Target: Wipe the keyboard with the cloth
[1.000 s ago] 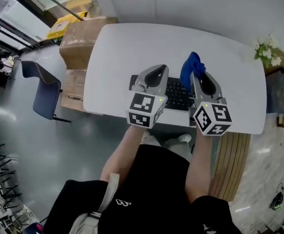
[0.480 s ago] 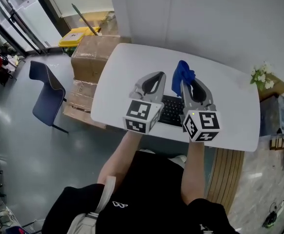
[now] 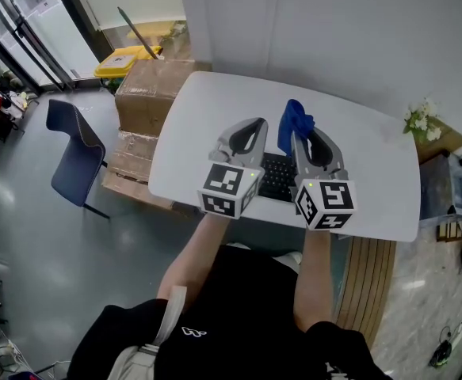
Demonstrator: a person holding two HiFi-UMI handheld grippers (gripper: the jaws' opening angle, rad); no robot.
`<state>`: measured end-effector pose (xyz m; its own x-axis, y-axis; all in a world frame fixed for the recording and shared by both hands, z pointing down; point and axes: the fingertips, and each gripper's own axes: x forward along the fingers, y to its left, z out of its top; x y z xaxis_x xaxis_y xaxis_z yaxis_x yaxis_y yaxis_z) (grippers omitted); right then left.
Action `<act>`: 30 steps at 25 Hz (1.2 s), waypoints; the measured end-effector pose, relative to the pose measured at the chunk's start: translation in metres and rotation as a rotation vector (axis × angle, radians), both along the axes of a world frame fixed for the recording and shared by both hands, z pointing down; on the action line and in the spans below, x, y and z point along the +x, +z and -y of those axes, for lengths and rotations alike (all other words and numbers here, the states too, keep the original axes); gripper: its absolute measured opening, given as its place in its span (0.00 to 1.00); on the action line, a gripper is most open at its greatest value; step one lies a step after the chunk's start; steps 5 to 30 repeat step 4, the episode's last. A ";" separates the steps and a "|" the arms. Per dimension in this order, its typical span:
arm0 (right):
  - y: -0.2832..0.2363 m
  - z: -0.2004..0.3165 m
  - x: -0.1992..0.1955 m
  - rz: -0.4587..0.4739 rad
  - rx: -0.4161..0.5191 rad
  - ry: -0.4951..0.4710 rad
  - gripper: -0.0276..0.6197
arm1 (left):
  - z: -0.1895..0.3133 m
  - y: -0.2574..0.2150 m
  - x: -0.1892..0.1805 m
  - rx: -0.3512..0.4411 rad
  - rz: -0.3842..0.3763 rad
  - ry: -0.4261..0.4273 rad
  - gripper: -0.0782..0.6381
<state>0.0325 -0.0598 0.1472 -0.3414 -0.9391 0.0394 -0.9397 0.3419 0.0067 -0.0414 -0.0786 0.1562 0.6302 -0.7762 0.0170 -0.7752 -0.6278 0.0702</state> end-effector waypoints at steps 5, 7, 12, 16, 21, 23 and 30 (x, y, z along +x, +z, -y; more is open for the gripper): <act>-0.004 -0.006 -0.007 -0.024 0.008 -0.002 0.17 | -0.006 -0.001 -0.005 -0.008 -0.014 0.007 0.11; -0.004 -0.006 -0.007 -0.024 0.008 -0.002 0.17 | -0.006 -0.001 -0.005 -0.008 -0.014 0.007 0.11; -0.004 -0.006 -0.007 -0.024 0.008 -0.002 0.17 | -0.006 -0.001 -0.005 -0.008 -0.014 0.007 0.11; -0.004 -0.006 -0.007 -0.024 0.008 -0.002 0.17 | -0.006 -0.001 -0.005 -0.008 -0.014 0.007 0.11; -0.004 -0.006 -0.007 -0.024 0.008 -0.002 0.17 | -0.006 -0.001 -0.005 -0.008 -0.014 0.007 0.11; -0.004 -0.006 -0.007 -0.024 0.008 -0.002 0.17 | -0.006 -0.001 -0.005 -0.008 -0.014 0.007 0.11; -0.004 -0.006 -0.007 -0.024 0.008 -0.002 0.17 | -0.006 -0.001 -0.005 -0.008 -0.014 0.007 0.11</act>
